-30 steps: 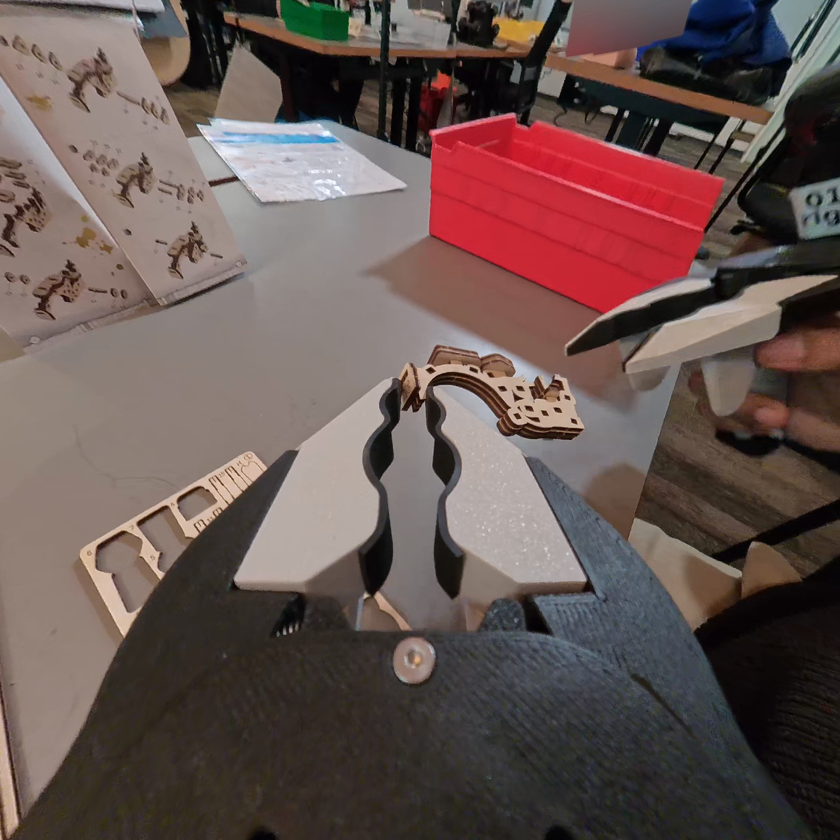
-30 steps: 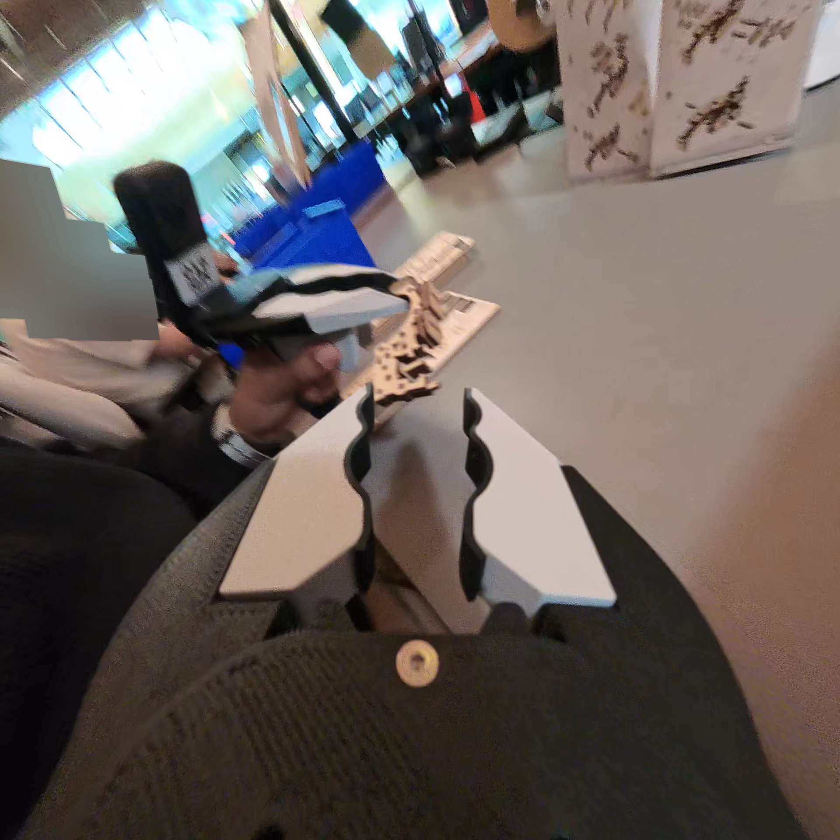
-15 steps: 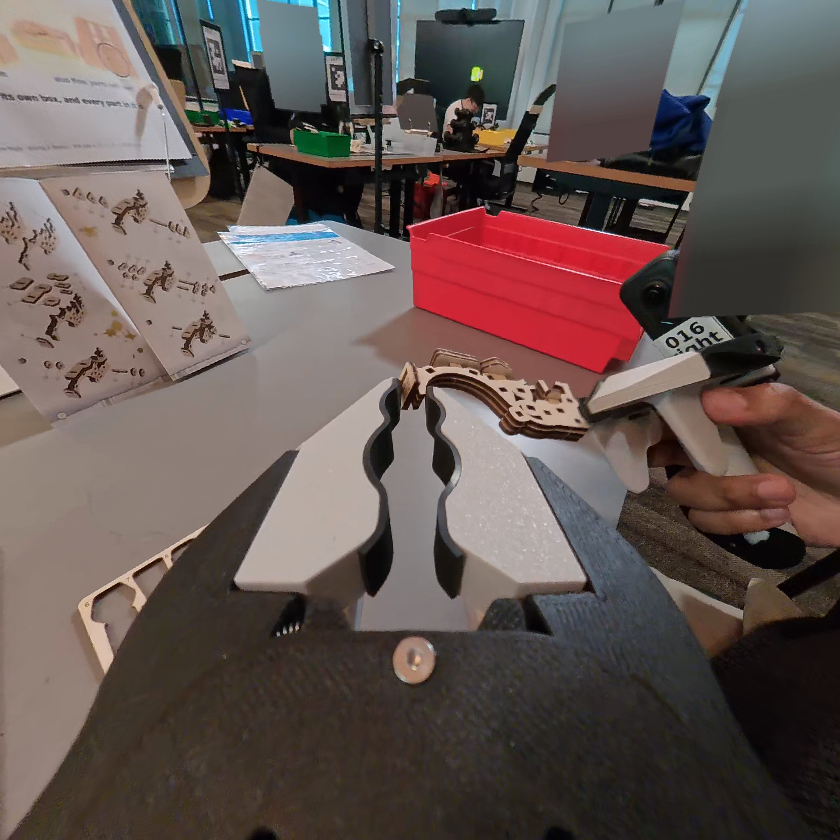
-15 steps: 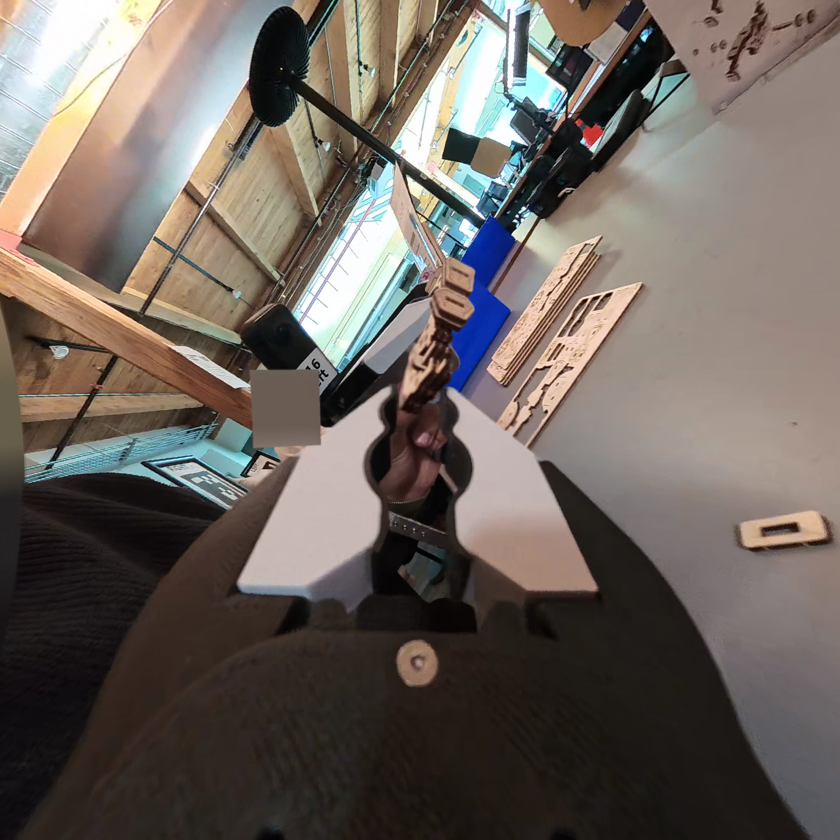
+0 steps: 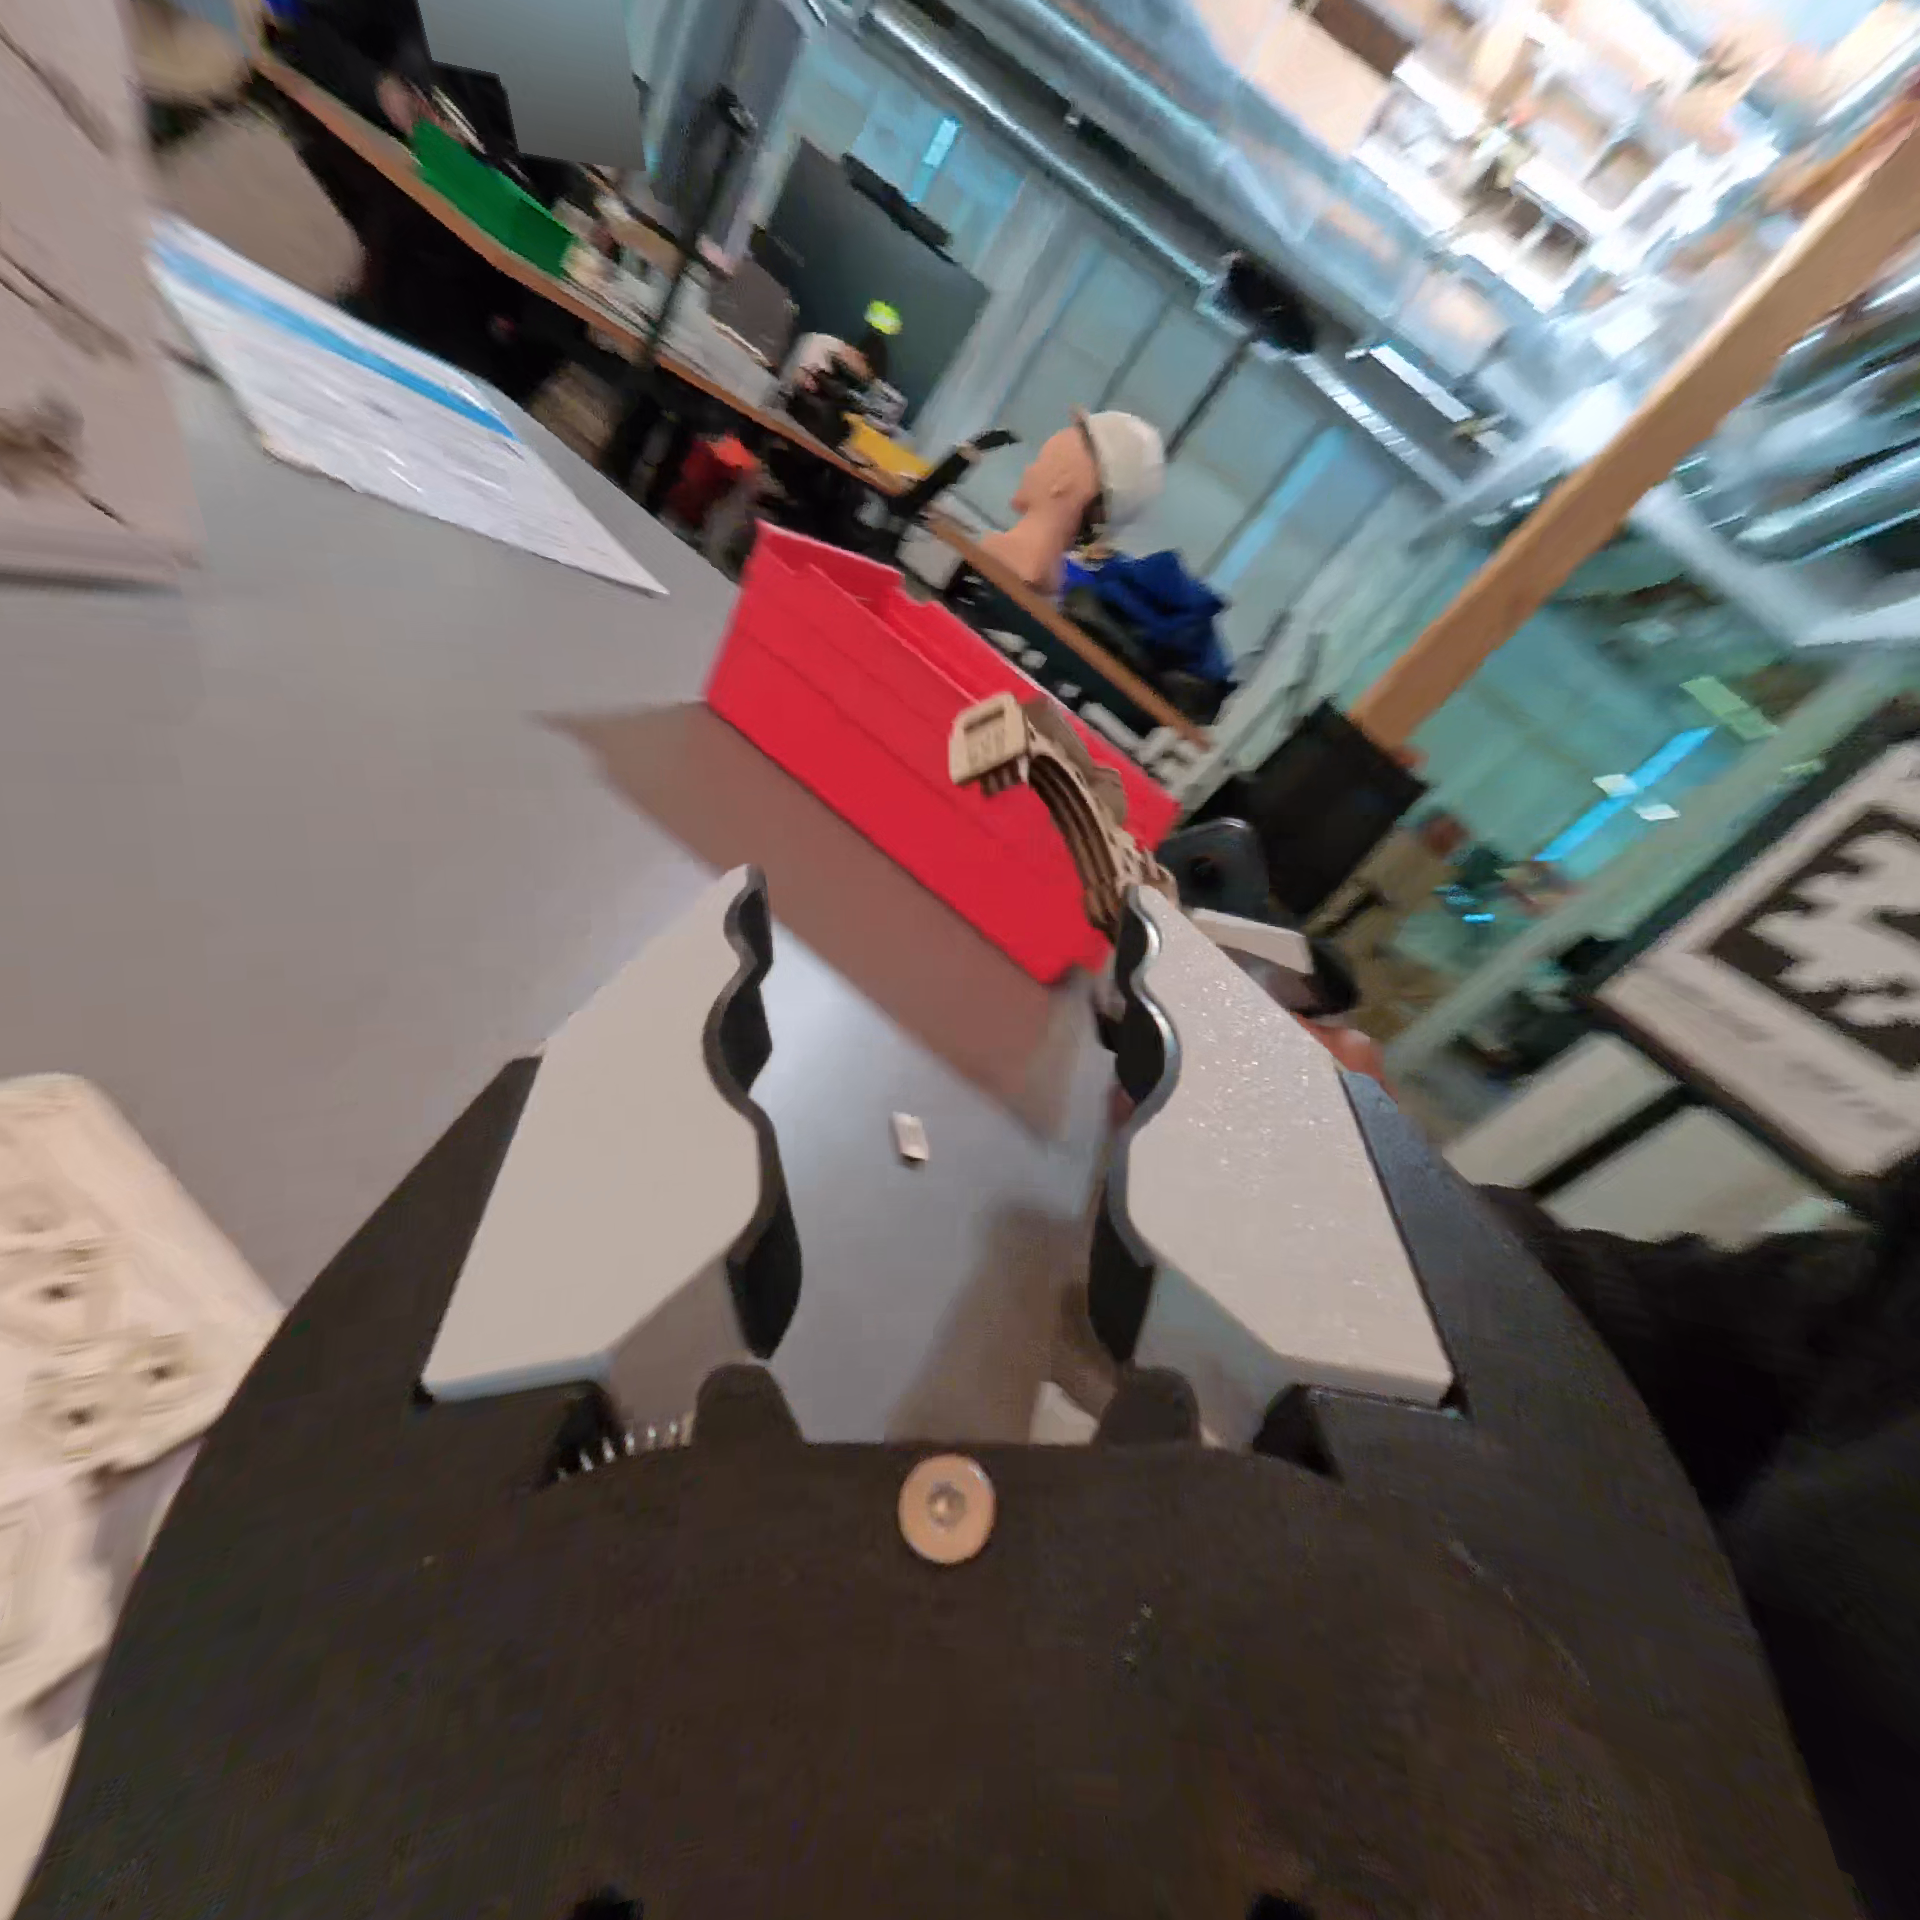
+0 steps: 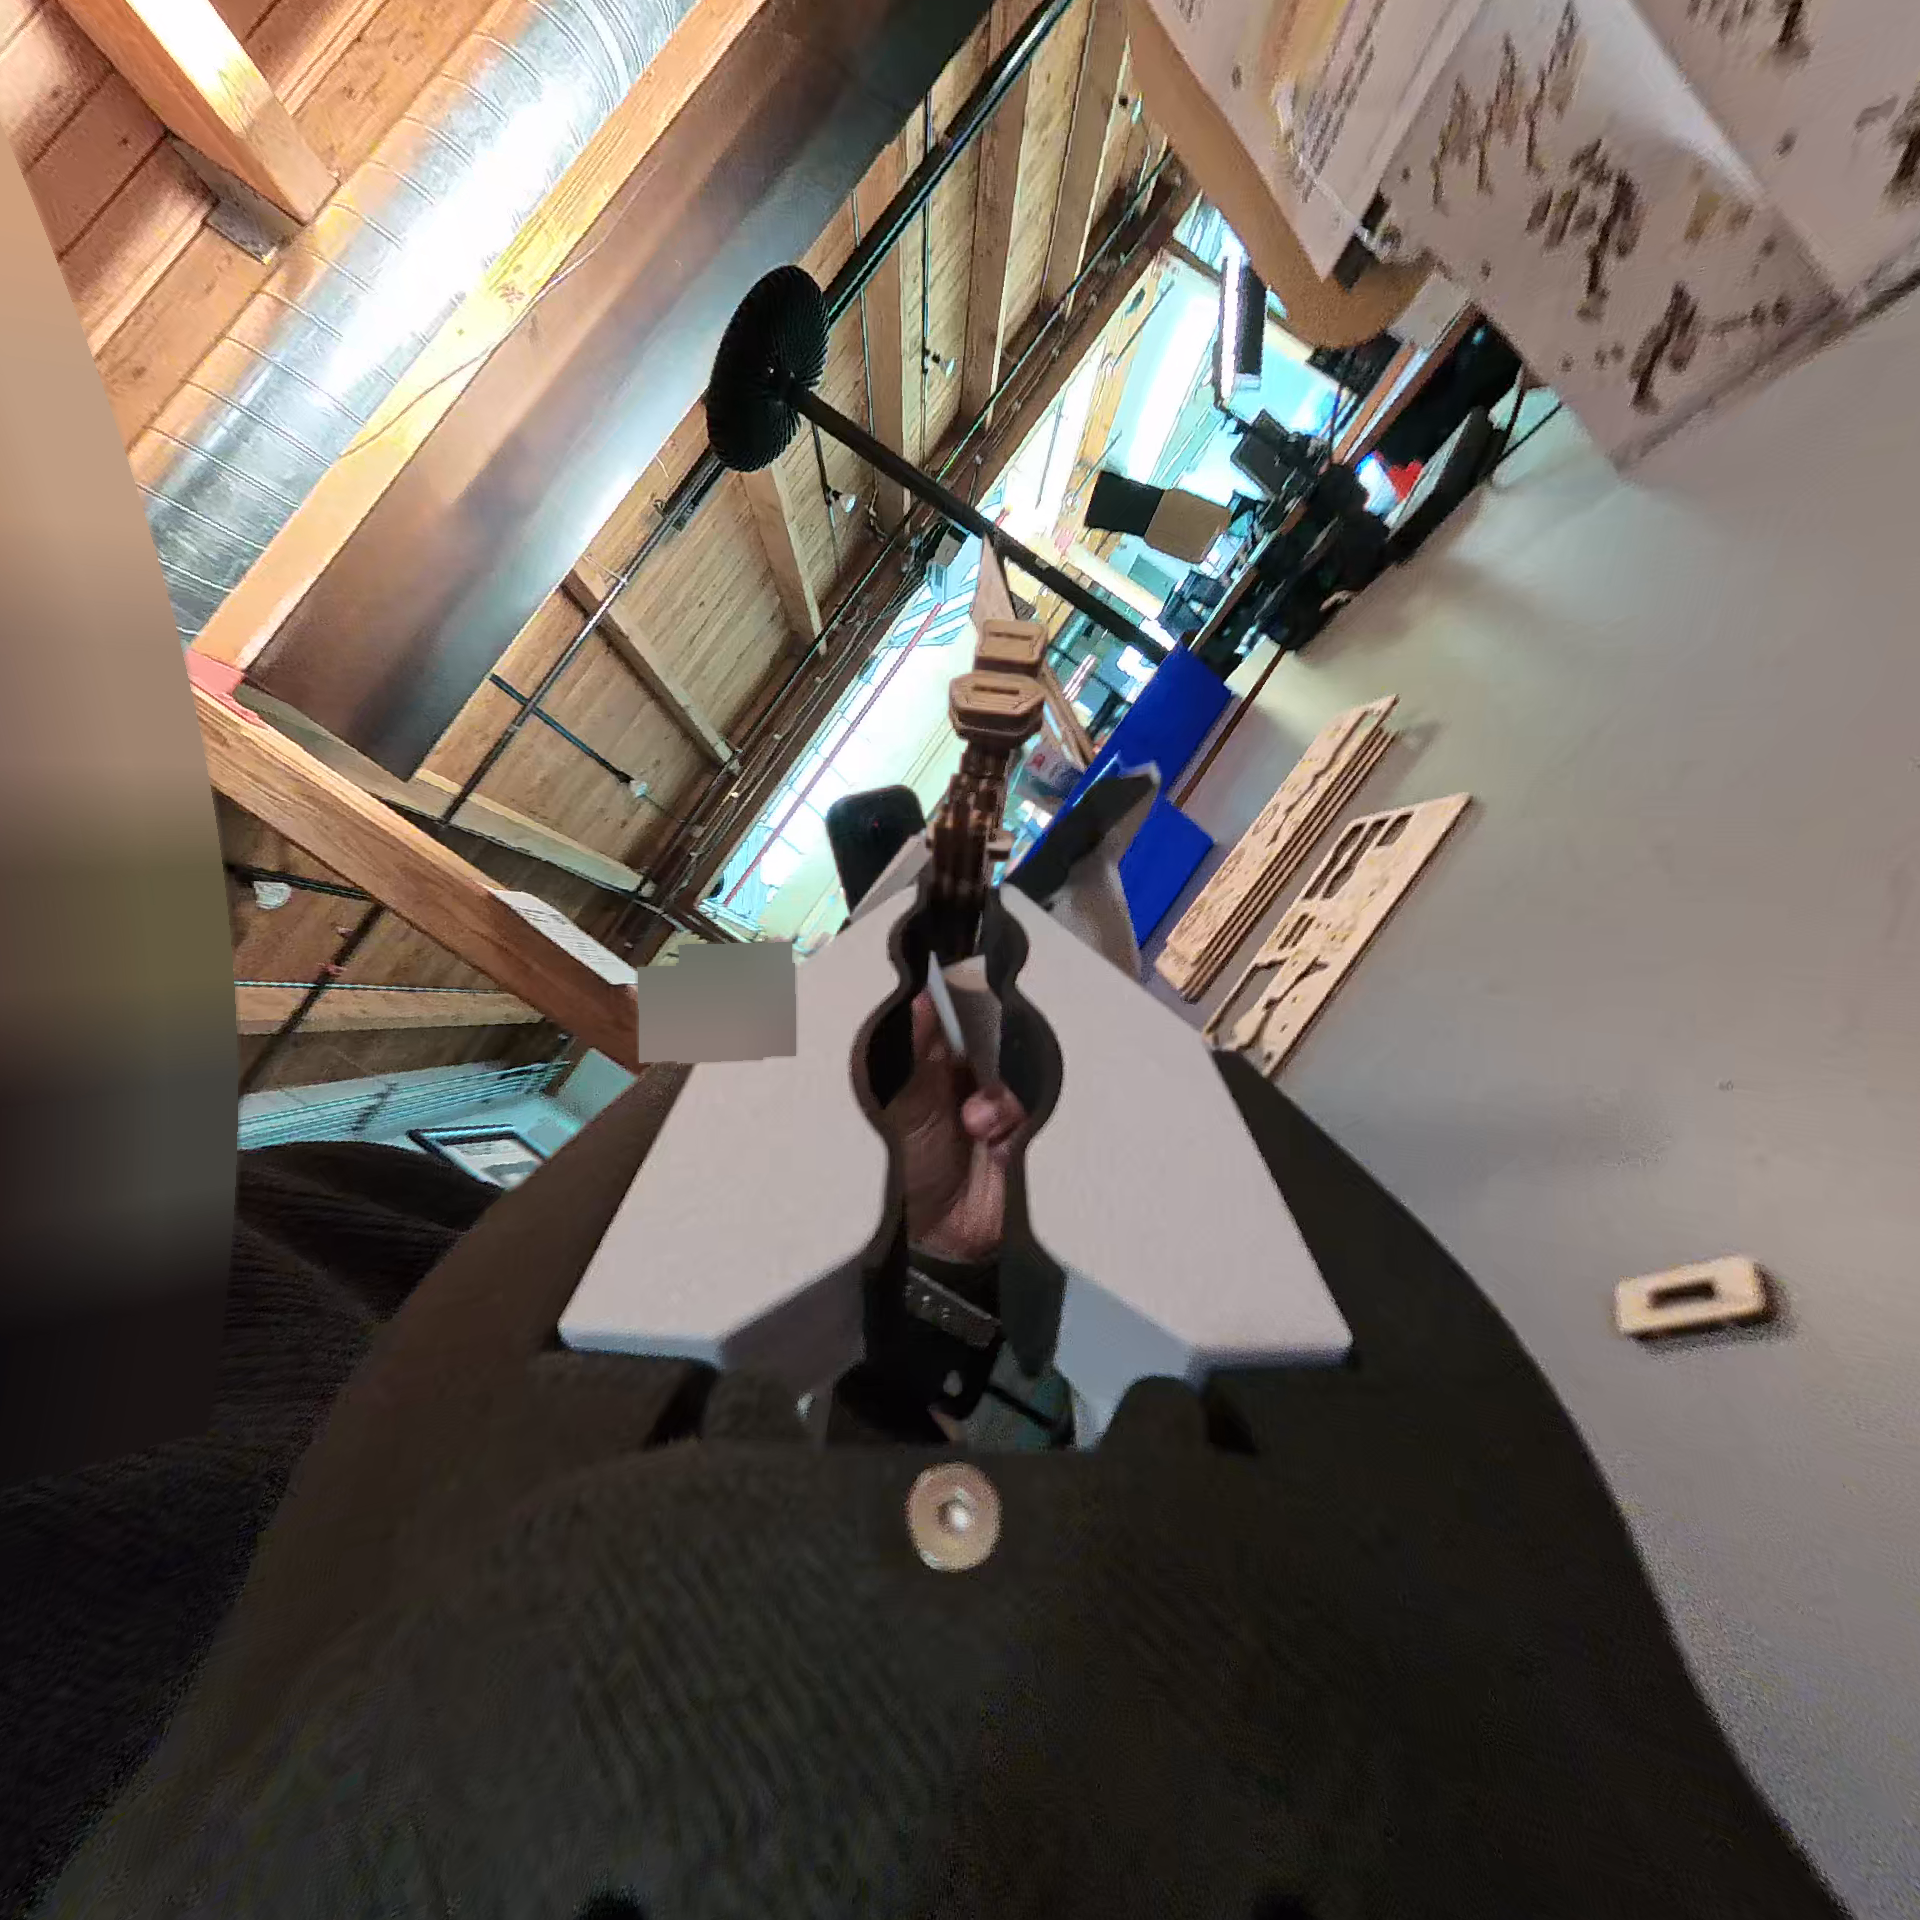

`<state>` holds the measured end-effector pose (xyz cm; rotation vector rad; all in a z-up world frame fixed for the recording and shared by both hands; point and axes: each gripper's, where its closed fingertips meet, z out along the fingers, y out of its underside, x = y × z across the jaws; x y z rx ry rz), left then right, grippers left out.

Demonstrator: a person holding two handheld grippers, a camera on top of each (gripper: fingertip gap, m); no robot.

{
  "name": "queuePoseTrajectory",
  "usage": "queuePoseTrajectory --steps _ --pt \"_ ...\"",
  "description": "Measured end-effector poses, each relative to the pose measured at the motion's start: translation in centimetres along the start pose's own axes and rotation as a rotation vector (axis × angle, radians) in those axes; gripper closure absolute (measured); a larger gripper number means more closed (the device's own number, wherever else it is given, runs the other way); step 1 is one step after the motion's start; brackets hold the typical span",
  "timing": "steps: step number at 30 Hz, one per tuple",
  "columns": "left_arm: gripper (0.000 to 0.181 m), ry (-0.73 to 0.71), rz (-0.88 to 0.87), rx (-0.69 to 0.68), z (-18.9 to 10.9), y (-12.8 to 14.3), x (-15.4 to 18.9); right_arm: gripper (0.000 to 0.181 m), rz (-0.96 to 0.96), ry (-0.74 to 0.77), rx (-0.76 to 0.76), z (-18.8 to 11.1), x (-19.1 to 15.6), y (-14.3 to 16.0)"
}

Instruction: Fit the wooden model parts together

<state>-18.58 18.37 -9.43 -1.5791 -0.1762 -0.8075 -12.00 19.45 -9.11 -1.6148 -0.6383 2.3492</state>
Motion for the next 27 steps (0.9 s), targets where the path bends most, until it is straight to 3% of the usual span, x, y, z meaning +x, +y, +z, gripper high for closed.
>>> queuePoseTrajectory --steps 2,4,8,22,27 --pt "0.131 0.151 -0.139 -0.026 0.6 1.1 1.7 0.173 -0.058 0.008 0.022 -0.2 -0.3 -0.6" --pt "0.133 0.281 -0.307 -0.015 1.2 1.6 3.2 0.173 -0.101 0.002 0.038 -0.1 -0.7 -0.8" --pt "0.146 0.410 -0.533 0.023 1.8 2.3 4.8 0.174 -0.141 -0.006 0.052 0.4 -1.4 -0.4" --pt "0.173 0.472 -0.596 0.083 1.3 1.6 5.0 0.173 -0.197 0.024 -0.004 1.4 -1.3 1.1" --pt "0.173 0.471 -0.611 0.088 1.2 1.6 4.9 0.173 -0.204 0.034 -0.010 1.6 -1.1 1.2"
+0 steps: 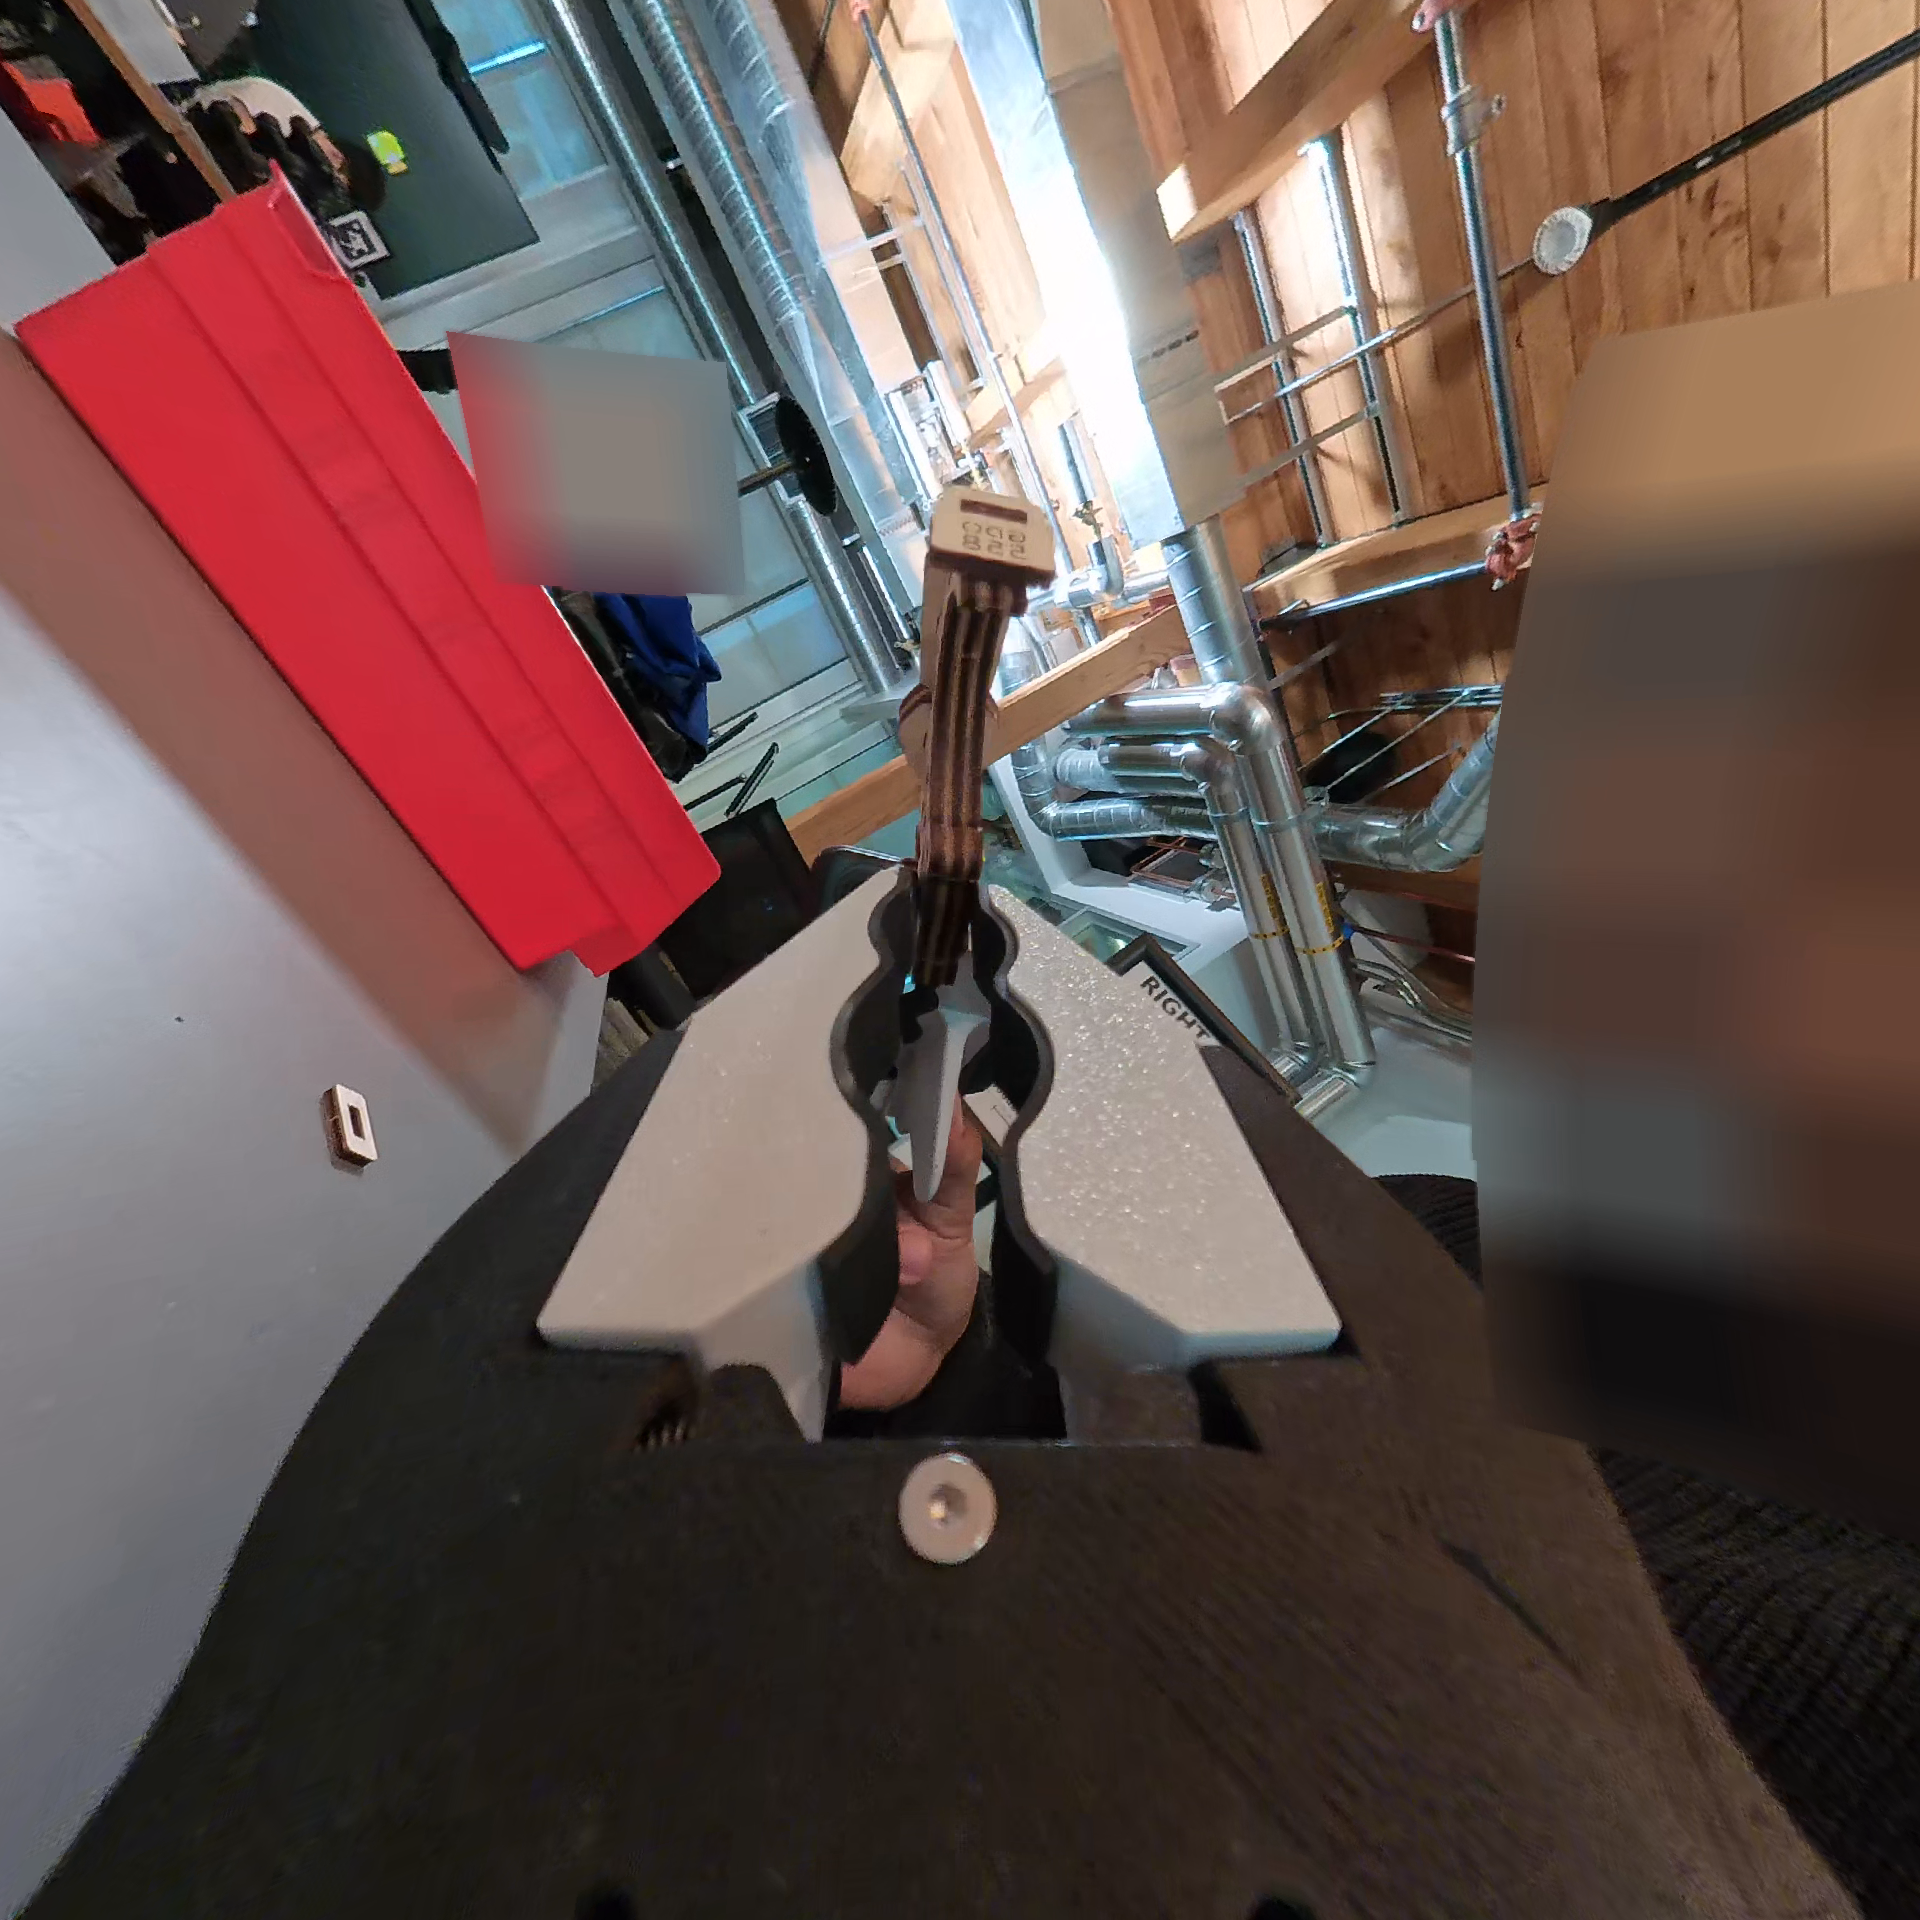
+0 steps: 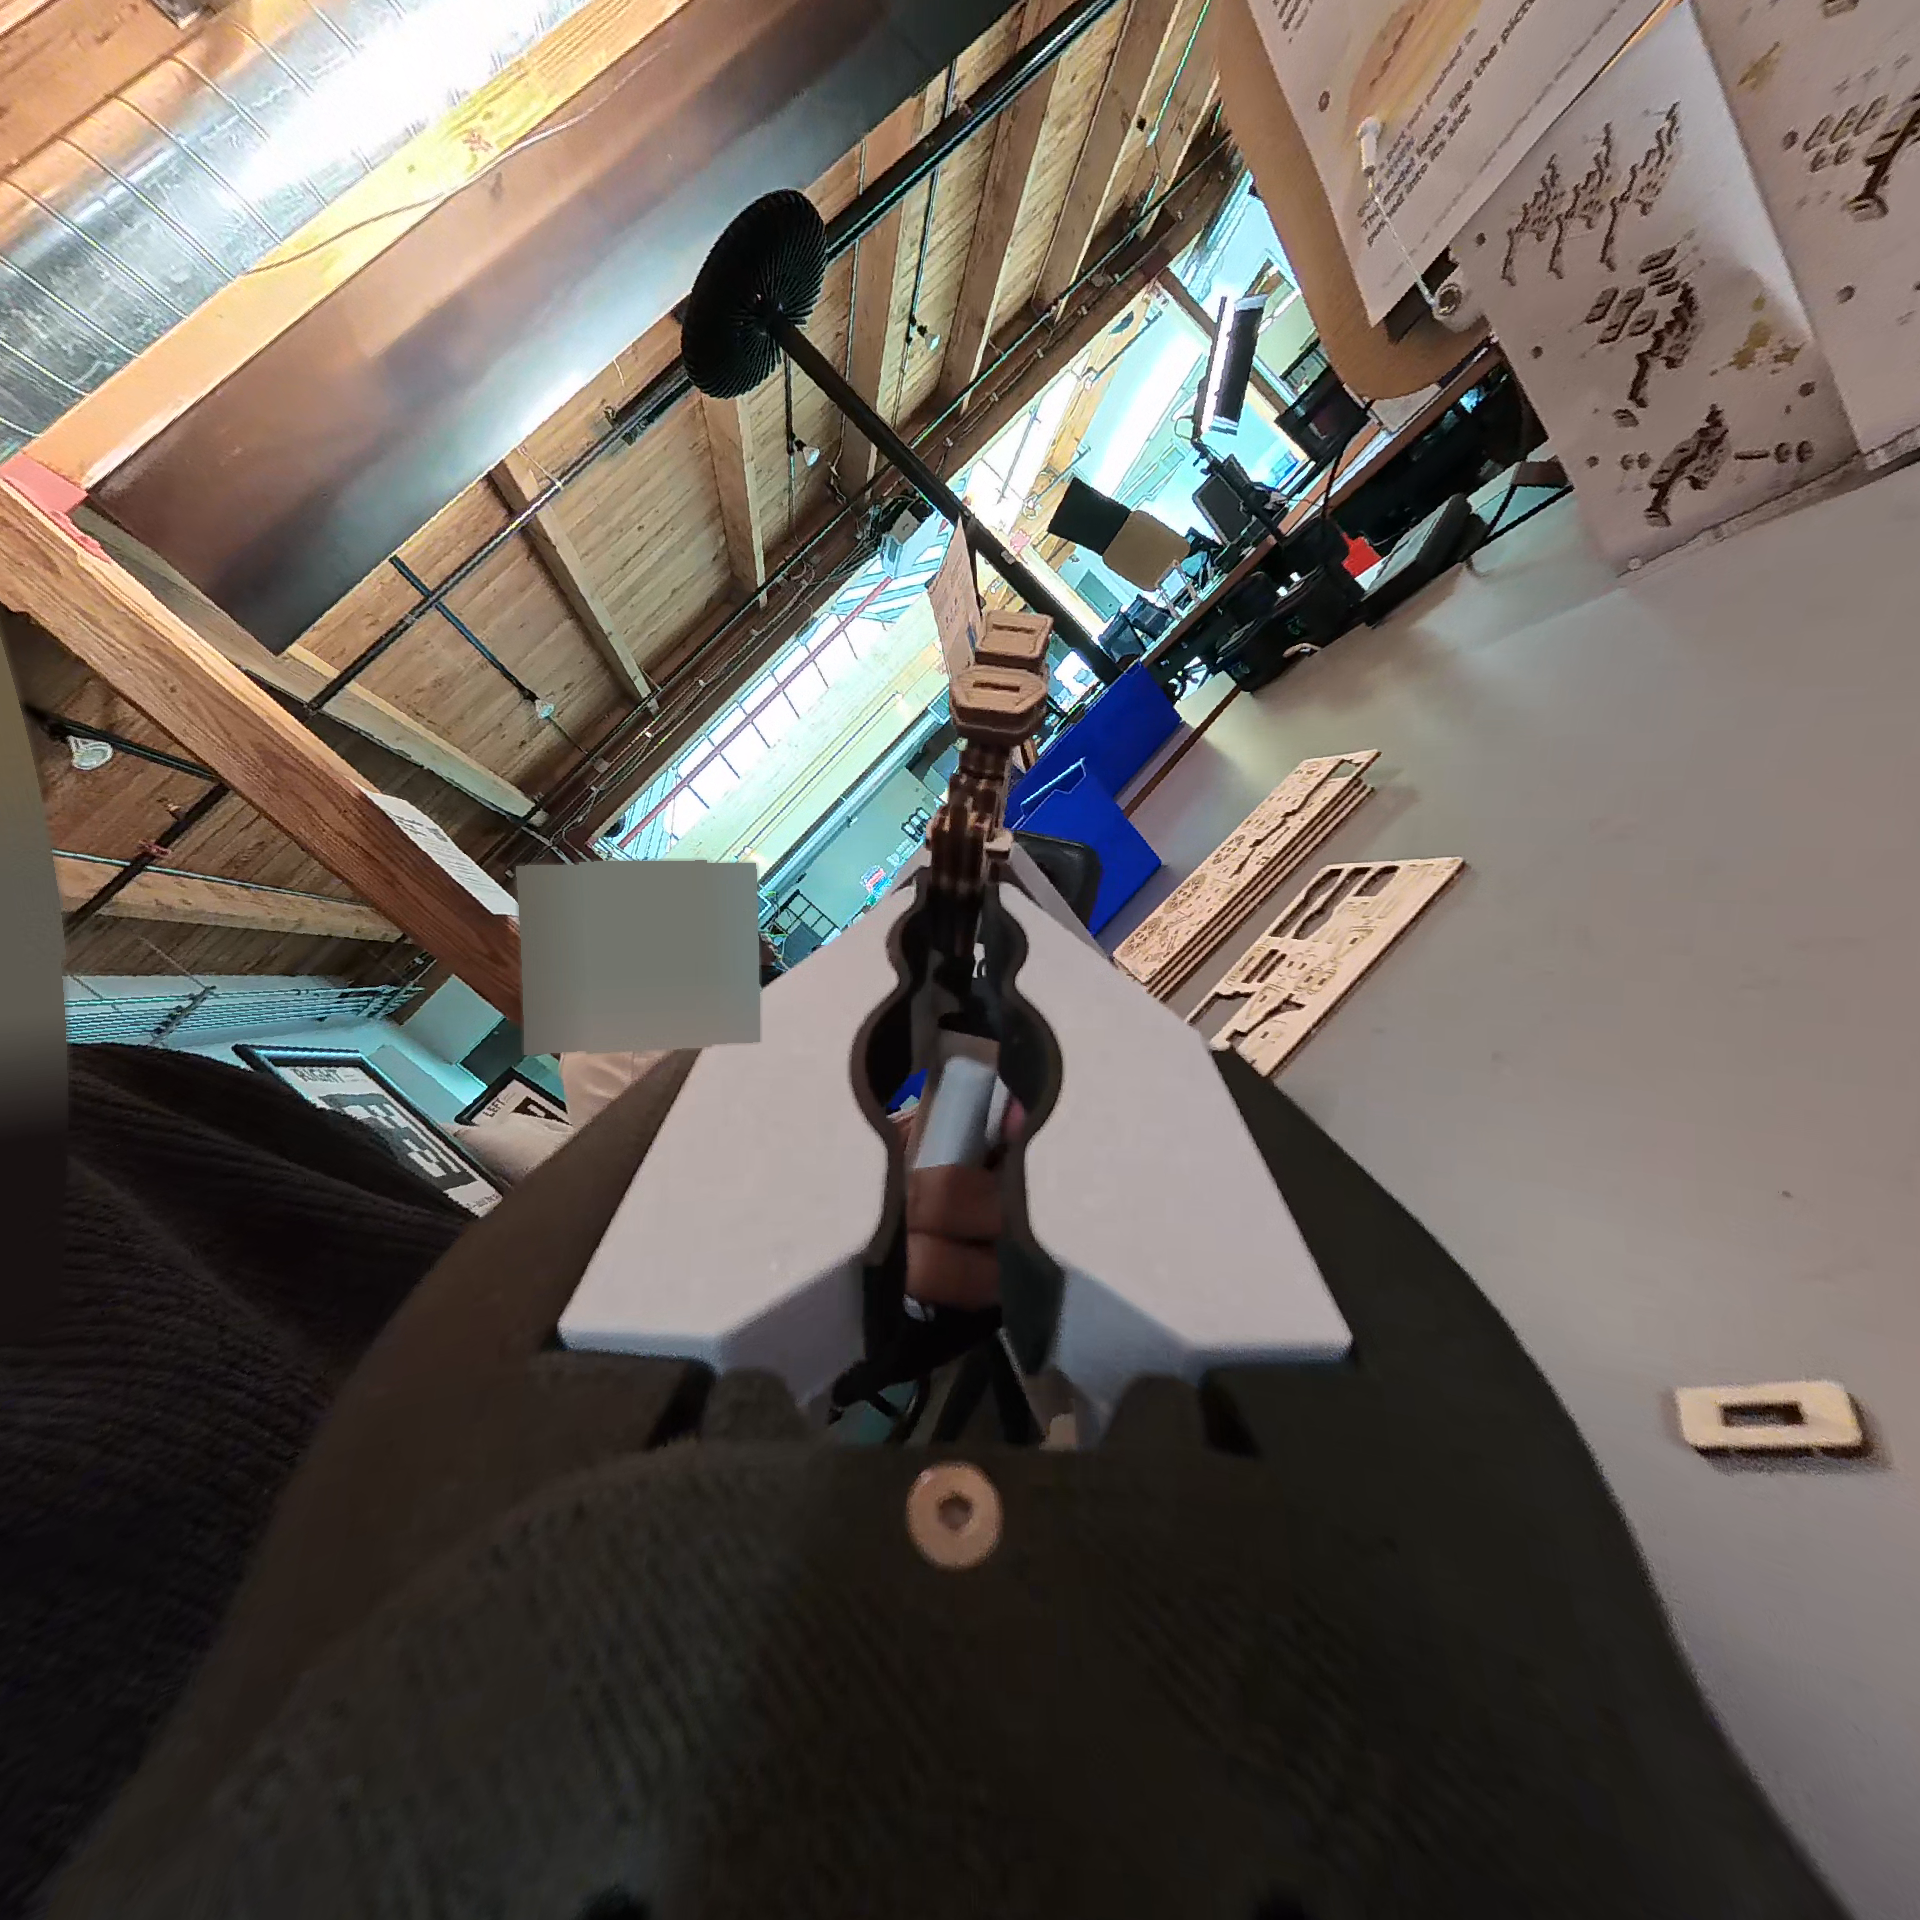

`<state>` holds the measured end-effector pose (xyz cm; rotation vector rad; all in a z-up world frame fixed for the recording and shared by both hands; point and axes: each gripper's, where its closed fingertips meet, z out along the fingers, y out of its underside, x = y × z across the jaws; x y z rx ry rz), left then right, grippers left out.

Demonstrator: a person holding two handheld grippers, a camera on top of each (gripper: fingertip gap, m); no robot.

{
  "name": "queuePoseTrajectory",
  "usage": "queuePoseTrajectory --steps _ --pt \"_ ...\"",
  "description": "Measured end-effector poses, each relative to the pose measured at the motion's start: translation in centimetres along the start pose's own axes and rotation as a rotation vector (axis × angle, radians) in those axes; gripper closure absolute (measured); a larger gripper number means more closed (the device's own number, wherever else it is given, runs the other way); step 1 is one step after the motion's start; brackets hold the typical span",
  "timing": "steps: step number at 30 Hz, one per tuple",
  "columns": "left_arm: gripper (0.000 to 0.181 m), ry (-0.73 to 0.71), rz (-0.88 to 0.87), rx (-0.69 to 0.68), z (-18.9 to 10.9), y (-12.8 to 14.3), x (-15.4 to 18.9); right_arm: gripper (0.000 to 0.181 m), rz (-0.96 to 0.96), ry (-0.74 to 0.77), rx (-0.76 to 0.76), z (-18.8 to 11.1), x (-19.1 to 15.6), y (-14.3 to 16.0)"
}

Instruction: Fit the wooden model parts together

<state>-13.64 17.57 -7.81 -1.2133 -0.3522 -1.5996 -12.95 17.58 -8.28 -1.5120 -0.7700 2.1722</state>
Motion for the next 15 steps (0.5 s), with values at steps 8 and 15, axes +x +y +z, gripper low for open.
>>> queuePoseTrajectory --steps 8,15 --pt "0.174 -0.082 0.137 0.007 -1.6 -2.2 -0.1 0.159 -0.003 0.126 -0.168 -1.6 2.9 0.0" --pt "0.174 -0.354 0.517 -0.133 -3.9 -4.4 -1.7 0.161 -0.570 0.669 -0.612 -7.4 9.4 -0.8"
